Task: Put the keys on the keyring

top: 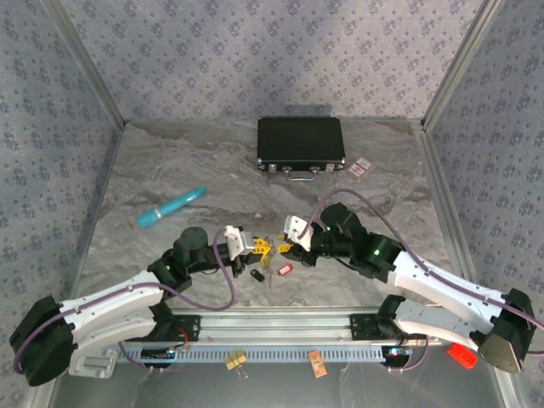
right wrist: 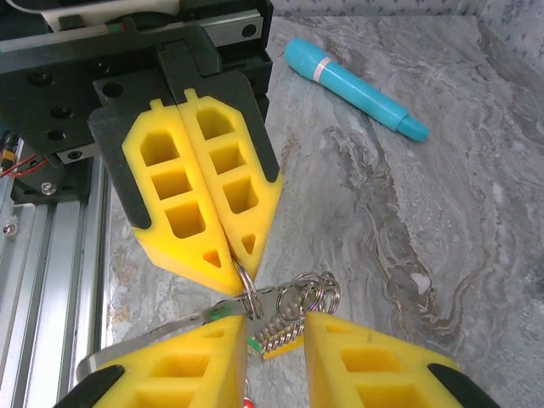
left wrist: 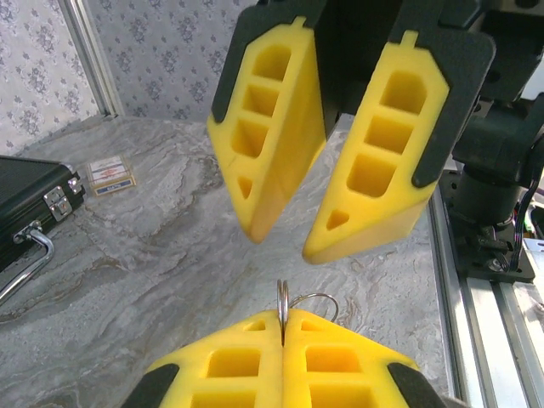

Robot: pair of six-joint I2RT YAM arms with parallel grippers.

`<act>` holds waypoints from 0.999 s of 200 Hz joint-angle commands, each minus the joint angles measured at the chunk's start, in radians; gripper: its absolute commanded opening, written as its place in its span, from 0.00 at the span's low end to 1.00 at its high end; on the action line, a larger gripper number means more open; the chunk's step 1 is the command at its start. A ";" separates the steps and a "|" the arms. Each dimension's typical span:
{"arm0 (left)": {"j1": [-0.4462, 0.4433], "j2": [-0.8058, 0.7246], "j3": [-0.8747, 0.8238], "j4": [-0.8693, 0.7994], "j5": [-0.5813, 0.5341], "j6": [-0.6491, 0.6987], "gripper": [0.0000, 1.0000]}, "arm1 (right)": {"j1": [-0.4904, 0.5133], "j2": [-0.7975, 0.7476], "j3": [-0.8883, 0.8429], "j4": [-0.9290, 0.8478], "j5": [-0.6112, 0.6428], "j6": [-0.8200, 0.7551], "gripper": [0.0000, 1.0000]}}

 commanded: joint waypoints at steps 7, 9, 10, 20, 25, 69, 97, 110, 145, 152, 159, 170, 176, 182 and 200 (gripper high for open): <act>-0.006 0.001 0.007 0.068 0.040 -0.003 0.00 | -0.002 0.027 -0.007 0.036 -0.040 0.024 0.25; -0.005 0.001 0.006 0.068 0.040 -0.004 0.00 | -0.002 0.028 -0.007 0.038 -0.040 0.024 0.25; -0.005 0.001 0.007 0.068 0.040 -0.004 0.00 | -0.002 0.028 -0.007 0.039 -0.040 0.024 0.25; -0.006 0.002 0.007 0.068 0.040 -0.005 0.00 | -0.002 0.033 -0.006 0.040 -0.043 0.024 0.25; -0.006 0.000 0.007 0.070 0.042 -0.005 0.00 | -0.002 0.037 -0.005 0.042 -0.044 0.024 0.25; -0.006 0.002 0.009 0.078 0.047 -0.005 0.00 | -0.002 0.067 0.001 0.050 -0.062 0.018 0.24; -0.006 0.003 0.007 0.087 0.052 -0.012 0.00 | -0.004 0.087 0.005 0.053 -0.077 0.014 0.19; -0.006 0.005 0.005 0.093 0.054 -0.021 0.00 | -0.006 0.092 0.008 0.053 -0.085 0.008 0.13; -0.006 0.001 0.018 0.035 -0.011 -0.022 0.09 | -0.013 0.092 0.043 -0.006 -0.091 -0.020 0.00; -0.005 -0.004 0.022 0.012 -0.040 -0.019 0.18 | -0.013 0.091 0.054 -0.030 -0.084 -0.032 0.00; -0.006 -0.010 0.026 -0.012 -0.060 -0.010 0.25 | -0.012 0.089 0.067 -0.057 -0.073 -0.044 0.00; -0.006 -0.018 0.034 -0.051 -0.079 0.007 0.27 | -0.012 0.093 0.088 -0.102 -0.053 -0.068 0.00; -0.006 -0.020 0.041 -0.072 -0.079 0.018 0.27 | -0.012 0.099 0.103 -0.131 -0.039 -0.084 0.00; -0.006 -0.023 0.046 -0.088 -0.078 0.027 0.27 | -0.010 0.106 0.121 -0.163 -0.028 -0.100 0.00; -0.006 -0.026 0.059 -0.114 -0.070 0.043 0.27 | -0.006 0.138 0.170 -0.247 -0.001 -0.145 0.00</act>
